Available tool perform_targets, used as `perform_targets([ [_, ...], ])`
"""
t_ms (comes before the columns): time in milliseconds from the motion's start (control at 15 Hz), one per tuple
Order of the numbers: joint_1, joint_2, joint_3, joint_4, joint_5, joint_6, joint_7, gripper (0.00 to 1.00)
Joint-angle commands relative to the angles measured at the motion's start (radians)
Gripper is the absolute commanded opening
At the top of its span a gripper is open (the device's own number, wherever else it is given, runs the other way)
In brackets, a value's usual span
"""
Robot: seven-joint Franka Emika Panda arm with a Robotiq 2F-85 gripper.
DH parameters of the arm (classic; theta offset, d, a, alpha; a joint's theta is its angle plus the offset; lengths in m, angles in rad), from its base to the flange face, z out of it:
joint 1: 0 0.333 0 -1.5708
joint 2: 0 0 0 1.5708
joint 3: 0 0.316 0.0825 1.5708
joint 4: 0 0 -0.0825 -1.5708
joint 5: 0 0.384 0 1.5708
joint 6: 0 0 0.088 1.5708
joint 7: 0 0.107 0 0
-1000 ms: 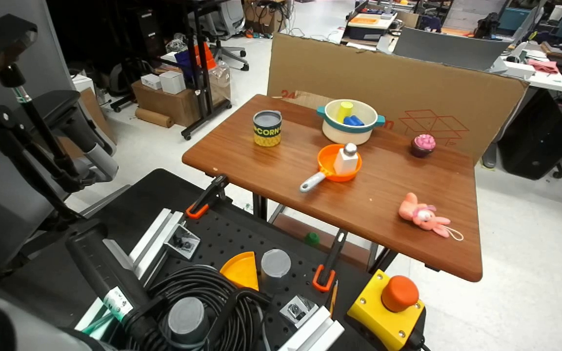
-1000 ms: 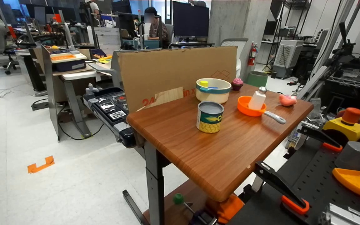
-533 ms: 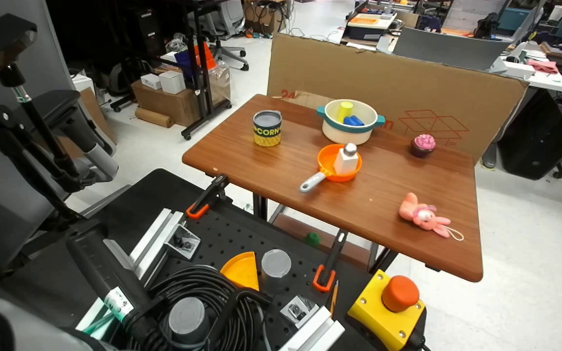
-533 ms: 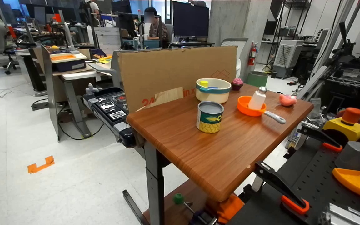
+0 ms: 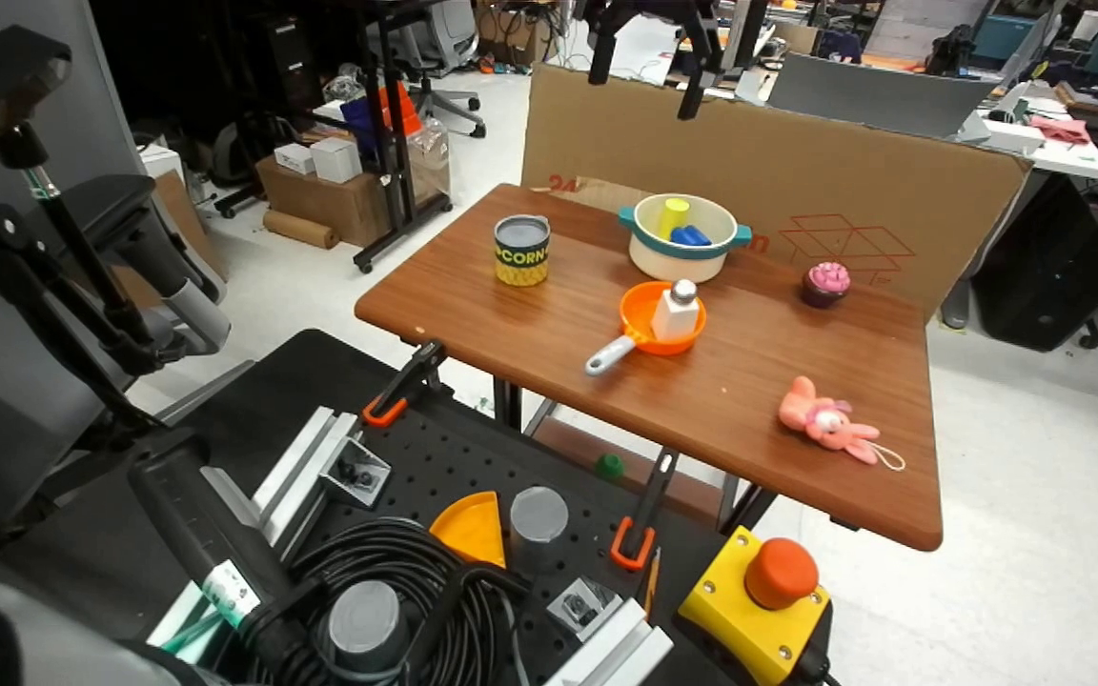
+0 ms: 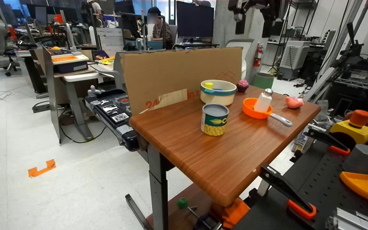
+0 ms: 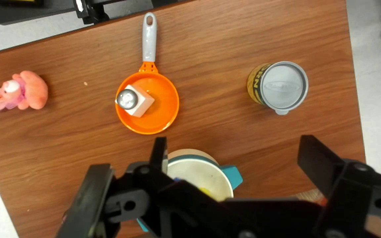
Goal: Remove the shaker from the pot
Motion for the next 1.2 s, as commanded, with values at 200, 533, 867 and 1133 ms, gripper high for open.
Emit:
perform_targets([
  [200, -0.007, 0.085, -0.008, 0.094, -0.044, -0.09, -0.182, 1.0],
  [533, -0.019, 0.021, -0.016, 0.057, -0.175, -0.034, -0.39, 1.0],
  [867, -0.024, 0.031, -0.018, 0.062, -0.208, -0.018, -0.458, 1.0],
  [1133, -0.025, 0.053, -0.014, 0.056, -0.159, 0.01, -0.451, 1.0],
])
